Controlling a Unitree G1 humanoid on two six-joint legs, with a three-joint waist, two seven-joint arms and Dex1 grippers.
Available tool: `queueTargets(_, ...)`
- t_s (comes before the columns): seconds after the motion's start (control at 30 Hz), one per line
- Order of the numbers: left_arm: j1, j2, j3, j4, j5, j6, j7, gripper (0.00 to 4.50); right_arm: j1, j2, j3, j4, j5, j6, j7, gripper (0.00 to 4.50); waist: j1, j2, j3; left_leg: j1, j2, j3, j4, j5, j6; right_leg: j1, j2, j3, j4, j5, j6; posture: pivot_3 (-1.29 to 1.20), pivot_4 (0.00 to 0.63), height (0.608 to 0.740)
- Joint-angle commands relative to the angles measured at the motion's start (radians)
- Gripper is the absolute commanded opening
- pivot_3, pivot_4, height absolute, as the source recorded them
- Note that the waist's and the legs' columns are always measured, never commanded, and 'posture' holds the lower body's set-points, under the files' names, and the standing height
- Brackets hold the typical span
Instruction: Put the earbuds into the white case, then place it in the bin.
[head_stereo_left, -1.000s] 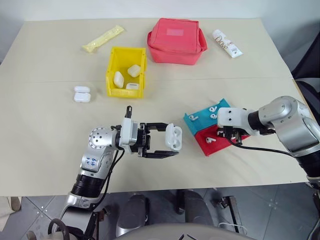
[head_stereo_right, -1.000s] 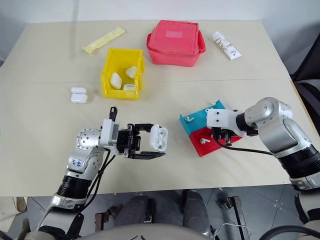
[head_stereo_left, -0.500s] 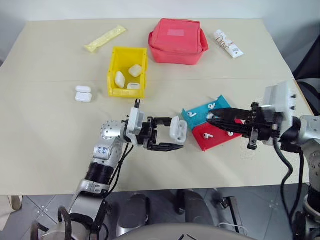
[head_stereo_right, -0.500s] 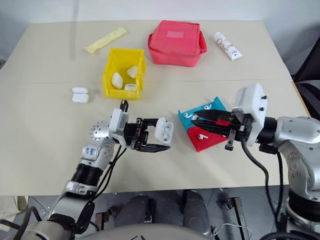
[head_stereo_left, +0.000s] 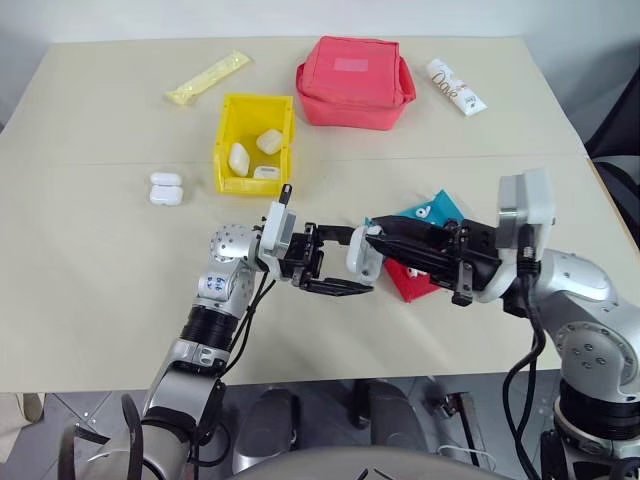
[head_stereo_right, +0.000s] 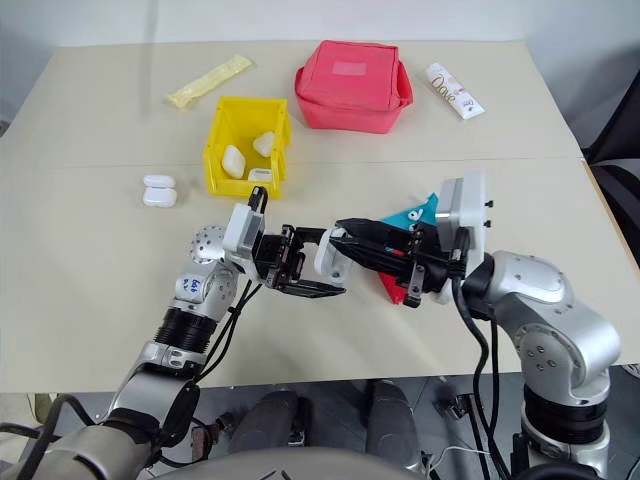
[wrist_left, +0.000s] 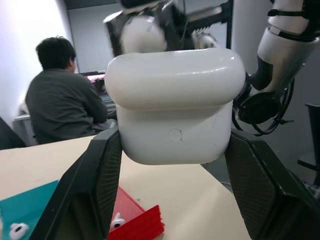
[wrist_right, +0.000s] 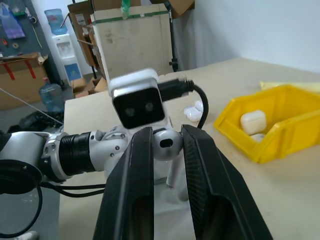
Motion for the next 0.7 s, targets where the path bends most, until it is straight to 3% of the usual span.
queueTargets(0.03,-0.025,-0.001,0.014,-0.025,-0.021,-0.001,-0.015,2.74,0.002,0.006,0.012,0.013,-0.018,-0.068,0.002,0.46,0.001,0.000,0.000,0.000,0.000,0.000,0.000,0.000,0.000,0.000,0.000,0.000,0.000,0.000,0.000,0.00,0.150,0.740)
queueTargets(0.37,-0.040,-0.012,0.017,-0.035,-0.021,-0.004,-0.025,2.74,0.073,0.013,0.082,0.075,-0.090,-0.201,0.034,0.46,0.001,0.000,0.000,0.000,0.000,0.001,0.000,0.000,0.001,0.000,0.000,0.000,0.000,0.000,0.000,0.00,0.150,0.740)
queueTargets(0.7,-0.067,-0.039,0.038,-0.010,-0.024,-0.027,-0.021,2.74,0.194,-0.036,0.122,0.168,-0.186,-0.419,0.179,0.46,0.001,0.000,0.000,0.000,0.000,0.001,0.000,-0.001,0.001,0.000,0.000,0.001,0.000,0.000,0.000,0.00,0.150,0.740)
